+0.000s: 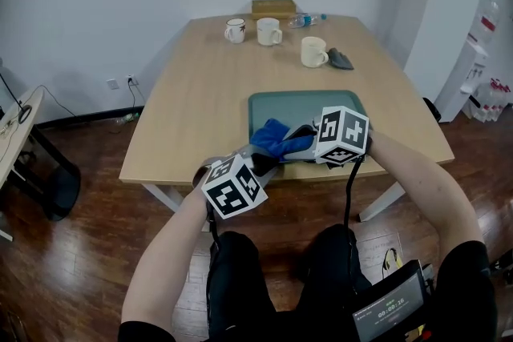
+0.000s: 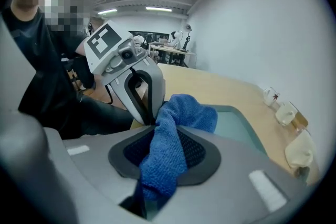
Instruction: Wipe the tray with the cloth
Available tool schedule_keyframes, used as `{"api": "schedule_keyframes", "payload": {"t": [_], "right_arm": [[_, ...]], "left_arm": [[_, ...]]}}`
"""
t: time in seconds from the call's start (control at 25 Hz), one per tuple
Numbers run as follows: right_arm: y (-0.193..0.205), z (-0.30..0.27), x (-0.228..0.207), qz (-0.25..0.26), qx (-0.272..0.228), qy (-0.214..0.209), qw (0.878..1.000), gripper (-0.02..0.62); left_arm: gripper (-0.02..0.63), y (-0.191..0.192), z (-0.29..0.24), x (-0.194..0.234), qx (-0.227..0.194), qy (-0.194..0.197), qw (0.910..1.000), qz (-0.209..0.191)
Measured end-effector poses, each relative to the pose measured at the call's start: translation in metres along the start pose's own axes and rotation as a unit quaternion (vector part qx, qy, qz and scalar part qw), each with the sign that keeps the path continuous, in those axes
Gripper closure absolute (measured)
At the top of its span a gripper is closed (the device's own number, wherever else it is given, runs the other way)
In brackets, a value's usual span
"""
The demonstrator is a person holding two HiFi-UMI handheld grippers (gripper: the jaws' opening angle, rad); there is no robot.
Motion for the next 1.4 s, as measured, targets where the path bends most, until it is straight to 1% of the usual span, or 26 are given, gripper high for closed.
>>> {"api": "schedule_keyframes", "payload": {"t": [0.12, 0.32, 0.48, 0.6, 0.76, 0.92, 1.08, 1.4], "right_arm": [[0.003, -0.002, -0.016, 0.015, 0.000, 0.035, 0.999, 0.488], [0.015, -0.001, -0.064, 0.028, 0.015, 0.117, 0.993, 0.488], [0.026, -0.002, -0.117, 0.012, 0.027, 0.171, 0.985, 0.488], [0.028, -0.004, -0.148, -0.004, 0.032, 0.199, 0.979, 0.488], [0.028, -0.003, -0.164, -0.017, 0.015, 0.198, 0.980, 0.488], [0.031, -0.004, -0.152, -0.019, -0.012, 0.185, 0.982, 0.489], [0.033, 0.002, -0.129, -0.028, -0.012, 0.160, 0.987, 0.489], [0.038, 0.019, -0.059, -0.006, -0.011, 0.123, 0.992, 0.489]], "left_arm": [[0.583, 0.000, 0.002, 0.000, -0.001, -0.004, 1.0000, -0.008], [0.583, -0.003, 0.004, -0.003, -0.005, -0.009, 0.9997, -0.020], [0.583, -0.005, 0.005, -0.004, -0.006, -0.010, 0.9997, -0.024], [0.583, -0.006, 0.006, -0.004, -0.005, -0.008, 0.9996, -0.026], [0.584, -0.006, 0.006, -0.004, 0.005, -0.010, 0.9992, -0.038], [0.584, -0.003, 0.004, -0.003, 0.011, -0.005, 0.9993, -0.034], [0.584, -0.001, 0.003, -0.003, 0.009, -0.006, 0.9996, -0.028], [0.580, 0.001, -0.002, -0.003, 0.019, -0.020, 0.9994, -0.022]]}}
Point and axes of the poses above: the fingertips, and each gripper's own axes: z backward along the fingers, x to its left, y out of its underside, the point moved 5 cm from there along z, backward along the fingers, and after that the axes turned 8 degrees about -x, right-handed, at the moved point
